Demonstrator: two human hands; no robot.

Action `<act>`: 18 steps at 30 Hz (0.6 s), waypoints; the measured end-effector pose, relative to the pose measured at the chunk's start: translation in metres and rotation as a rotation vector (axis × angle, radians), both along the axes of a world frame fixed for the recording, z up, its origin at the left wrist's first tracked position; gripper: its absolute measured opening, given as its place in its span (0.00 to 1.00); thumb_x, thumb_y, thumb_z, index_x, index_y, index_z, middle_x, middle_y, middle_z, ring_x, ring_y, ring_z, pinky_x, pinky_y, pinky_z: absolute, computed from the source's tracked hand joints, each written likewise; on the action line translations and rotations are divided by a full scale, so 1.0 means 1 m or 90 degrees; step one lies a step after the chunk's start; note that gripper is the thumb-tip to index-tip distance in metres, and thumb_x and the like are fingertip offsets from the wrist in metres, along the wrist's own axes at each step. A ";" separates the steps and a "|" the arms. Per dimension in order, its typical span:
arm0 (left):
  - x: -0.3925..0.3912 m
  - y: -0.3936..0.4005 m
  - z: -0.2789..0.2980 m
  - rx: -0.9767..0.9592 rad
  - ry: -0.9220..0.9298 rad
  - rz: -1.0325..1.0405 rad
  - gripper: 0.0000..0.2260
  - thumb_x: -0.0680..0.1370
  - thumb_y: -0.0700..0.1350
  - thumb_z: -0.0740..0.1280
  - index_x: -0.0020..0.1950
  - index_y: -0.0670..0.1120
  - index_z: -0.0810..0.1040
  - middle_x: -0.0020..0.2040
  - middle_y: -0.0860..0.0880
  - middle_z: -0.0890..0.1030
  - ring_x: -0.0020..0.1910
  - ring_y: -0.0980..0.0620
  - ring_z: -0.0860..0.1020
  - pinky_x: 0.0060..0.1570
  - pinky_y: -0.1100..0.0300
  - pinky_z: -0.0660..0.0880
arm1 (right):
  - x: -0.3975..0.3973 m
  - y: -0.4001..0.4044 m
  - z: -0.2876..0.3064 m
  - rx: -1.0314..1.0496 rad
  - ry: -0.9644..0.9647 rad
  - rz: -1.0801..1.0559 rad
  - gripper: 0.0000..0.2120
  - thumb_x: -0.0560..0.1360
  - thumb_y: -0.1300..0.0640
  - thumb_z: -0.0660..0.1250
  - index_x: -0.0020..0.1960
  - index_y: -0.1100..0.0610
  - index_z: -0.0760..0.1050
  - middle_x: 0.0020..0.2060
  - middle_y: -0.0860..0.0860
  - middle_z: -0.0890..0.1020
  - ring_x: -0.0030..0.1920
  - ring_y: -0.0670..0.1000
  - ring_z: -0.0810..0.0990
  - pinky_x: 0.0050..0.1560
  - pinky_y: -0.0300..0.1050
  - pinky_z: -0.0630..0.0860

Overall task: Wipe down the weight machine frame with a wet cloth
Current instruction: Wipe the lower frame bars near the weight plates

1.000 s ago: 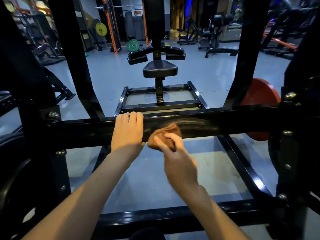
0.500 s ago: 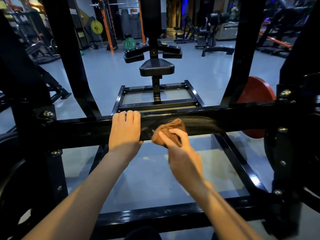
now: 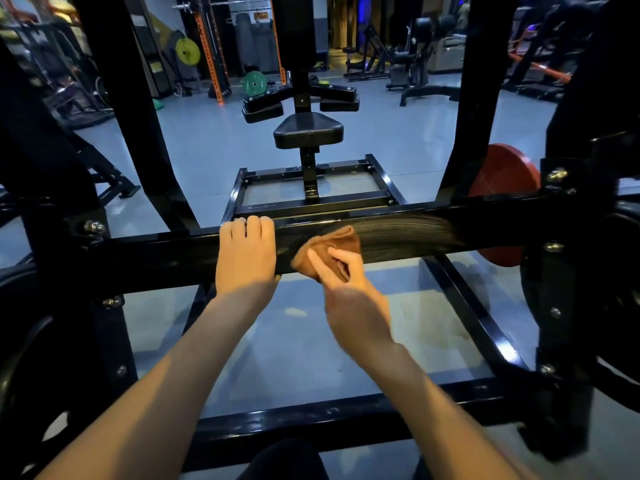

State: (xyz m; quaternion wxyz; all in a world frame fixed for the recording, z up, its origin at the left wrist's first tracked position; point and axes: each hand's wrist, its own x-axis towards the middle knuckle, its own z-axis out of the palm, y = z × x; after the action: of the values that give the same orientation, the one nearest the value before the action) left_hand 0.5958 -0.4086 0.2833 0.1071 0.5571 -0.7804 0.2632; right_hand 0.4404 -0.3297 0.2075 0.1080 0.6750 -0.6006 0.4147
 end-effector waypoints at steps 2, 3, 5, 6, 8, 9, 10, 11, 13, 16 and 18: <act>0.002 -0.001 -0.001 0.003 -0.003 -0.006 0.35 0.71 0.60 0.77 0.68 0.44 0.65 0.61 0.46 0.73 0.60 0.45 0.71 0.66 0.51 0.67 | -0.043 0.005 0.000 0.007 0.002 0.000 0.36 0.77 0.65 0.71 0.76 0.37 0.65 0.72 0.48 0.68 0.57 0.55 0.80 0.40 0.53 0.83; 0.001 -0.001 -0.001 0.004 -0.002 -0.004 0.35 0.72 0.60 0.77 0.68 0.44 0.65 0.61 0.46 0.73 0.60 0.45 0.71 0.66 0.51 0.66 | -0.065 0.010 0.002 -0.017 -0.029 -0.035 0.34 0.78 0.64 0.70 0.76 0.37 0.67 0.71 0.48 0.68 0.58 0.53 0.78 0.40 0.53 0.82; -0.002 -0.003 -0.003 -0.002 -0.004 0.013 0.34 0.72 0.58 0.77 0.67 0.44 0.64 0.61 0.45 0.73 0.60 0.44 0.71 0.66 0.50 0.66 | -0.110 0.020 0.003 -0.072 -0.131 -0.153 0.28 0.80 0.62 0.67 0.75 0.40 0.71 0.70 0.49 0.69 0.59 0.51 0.76 0.43 0.49 0.77; -0.004 -0.003 -0.004 -0.009 -0.006 0.023 0.33 0.72 0.57 0.77 0.67 0.44 0.64 0.60 0.45 0.73 0.59 0.44 0.71 0.66 0.50 0.66 | -0.129 0.022 0.004 -0.091 -0.207 -0.224 0.25 0.82 0.61 0.65 0.75 0.42 0.73 0.69 0.50 0.69 0.60 0.52 0.75 0.47 0.48 0.74; -0.006 -0.004 -0.005 -0.012 -0.010 0.041 0.32 0.72 0.53 0.77 0.65 0.43 0.64 0.58 0.45 0.74 0.57 0.43 0.71 0.65 0.49 0.67 | -0.151 0.018 0.004 -0.118 -0.377 -0.365 0.21 0.84 0.59 0.62 0.76 0.48 0.73 0.68 0.55 0.70 0.63 0.55 0.75 0.54 0.47 0.72; -0.006 -0.004 -0.006 -0.013 -0.012 0.043 0.31 0.72 0.52 0.77 0.65 0.43 0.64 0.57 0.44 0.74 0.56 0.43 0.71 0.64 0.49 0.67 | -0.151 0.014 0.004 -0.129 -0.440 -0.417 0.20 0.84 0.59 0.60 0.76 0.51 0.72 0.67 0.57 0.71 0.64 0.56 0.75 0.58 0.48 0.73; -0.007 -0.004 -0.006 -0.016 -0.013 0.044 0.31 0.71 0.51 0.77 0.65 0.42 0.64 0.57 0.44 0.74 0.56 0.43 0.71 0.64 0.48 0.67 | -0.142 0.010 0.006 -0.141 -0.477 -0.445 0.21 0.84 0.59 0.60 0.76 0.53 0.72 0.67 0.58 0.72 0.64 0.56 0.75 0.63 0.47 0.71; -0.006 -0.004 -0.007 -0.018 -0.015 0.044 0.30 0.71 0.51 0.77 0.65 0.42 0.65 0.56 0.44 0.74 0.56 0.43 0.71 0.64 0.48 0.67 | -0.126 0.007 0.010 -0.152 -0.478 -0.441 0.21 0.84 0.60 0.61 0.77 0.54 0.72 0.66 0.58 0.72 0.62 0.51 0.74 0.64 0.38 0.69; -0.005 -0.004 -0.007 -0.022 -0.018 0.039 0.29 0.71 0.51 0.77 0.64 0.41 0.66 0.55 0.43 0.74 0.55 0.42 0.71 0.63 0.47 0.68 | -0.083 0.006 0.010 -0.133 -0.381 -0.333 0.21 0.85 0.59 0.61 0.78 0.52 0.70 0.65 0.49 0.69 0.55 0.35 0.71 0.57 0.22 0.63; 0.000 -0.004 -0.005 -0.022 -0.012 -0.001 0.30 0.70 0.53 0.78 0.62 0.39 0.68 0.54 0.41 0.74 0.53 0.40 0.71 0.59 0.46 0.68 | -0.052 0.013 -0.001 -0.009 -0.116 -0.102 0.23 0.84 0.57 0.64 0.77 0.44 0.69 0.70 0.42 0.67 0.57 0.41 0.76 0.48 0.30 0.76; 0.004 -0.004 -0.004 -0.016 -0.003 -0.023 0.33 0.67 0.53 0.80 0.61 0.39 0.69 0.53 0.40 0.74 0.52 0.39 0.72 0.57 0.46 0.68 | -0.083 0.017 -0.006 0.003 0.043 -0.037 0.29 0.79 0.61 0.70 0.78 0.44 0.69 0.73 0.47 0.69 0.57 0.51 0.80 0.41 0.40 0.81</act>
State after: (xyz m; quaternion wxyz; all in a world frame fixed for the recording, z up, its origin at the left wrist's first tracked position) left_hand 0.6001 -0.4122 0.2796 0.1170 0.5410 -0.7869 0.2726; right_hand 0.3576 -0.3128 0.2016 0.1388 0.6712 -0.6169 0.3868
